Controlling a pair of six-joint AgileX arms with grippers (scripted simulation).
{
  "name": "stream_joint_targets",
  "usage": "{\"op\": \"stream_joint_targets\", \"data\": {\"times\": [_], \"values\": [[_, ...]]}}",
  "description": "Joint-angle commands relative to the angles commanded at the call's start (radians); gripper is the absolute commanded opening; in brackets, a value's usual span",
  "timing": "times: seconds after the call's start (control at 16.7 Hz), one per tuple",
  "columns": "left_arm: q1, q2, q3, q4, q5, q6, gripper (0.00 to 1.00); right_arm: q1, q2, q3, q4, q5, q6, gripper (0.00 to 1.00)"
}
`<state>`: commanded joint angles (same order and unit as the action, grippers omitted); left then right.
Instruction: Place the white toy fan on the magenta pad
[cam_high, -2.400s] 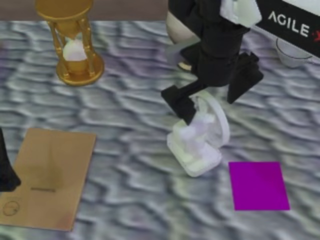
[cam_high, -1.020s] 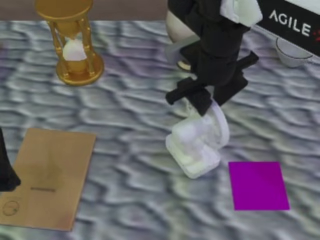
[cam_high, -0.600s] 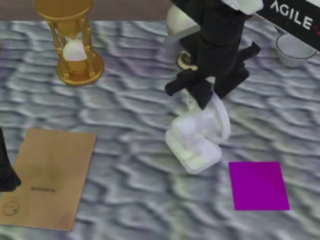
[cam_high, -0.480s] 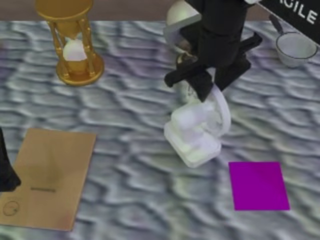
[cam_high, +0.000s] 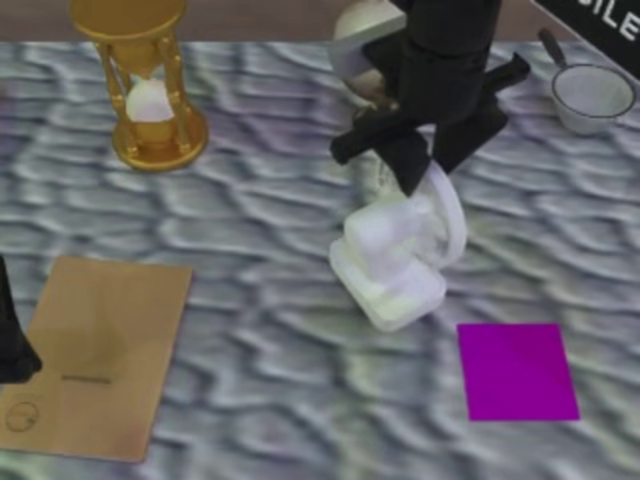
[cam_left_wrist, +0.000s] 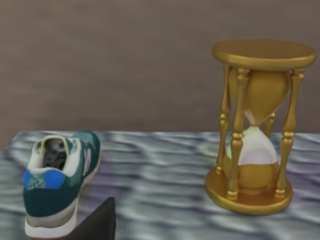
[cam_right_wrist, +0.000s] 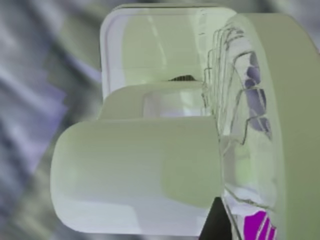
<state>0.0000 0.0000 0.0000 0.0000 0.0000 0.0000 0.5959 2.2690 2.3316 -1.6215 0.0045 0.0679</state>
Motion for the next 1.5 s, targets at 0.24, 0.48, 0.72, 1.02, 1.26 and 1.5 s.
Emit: {"op": "stream_joint_targets", "data": {"times": [0.24, 0.48, 0.72, 1.02, 1.26, 1.5], "values": [[0.000, 0.000, 0.000, 0.000, 0.000, 0.000, 1.00, 0.001, -0.044, -0.047, 0.018, -0.004, 0.104, 0.00], [0.000, 0.000, 0.000, 0.000, 0.000, 0.000, 1.00, -0.004, -0.150, -0.152, 0.065, -0.010, 0.379, 0.00], [0.000, 0.000, 0.000, 0.000, 0.000, 0.000, 1.00, -0.014, -0.295, -0.295, 0.131, -0.014, 0.799, 0.00], [0.000, 0.000, 0.000, 0.000, 0.000, 0.000, 1.00, -0.031, -0.475, -0.510, 0.207, -0.015, 1.363, 0.00], [0.000, 0.000, 0.000, 0.000, 0.000, 0.000, 1.00, -0.045, -0.582, -0.695, 0.241, -0.012, 1.728, 0.00], [0.000, 0.000, 0.000, 0.000, 0.000, 0.000, 1.00, -0.056, -0.637, -0.849, 0.247, -0.006, 1.961, 0.00]]}}
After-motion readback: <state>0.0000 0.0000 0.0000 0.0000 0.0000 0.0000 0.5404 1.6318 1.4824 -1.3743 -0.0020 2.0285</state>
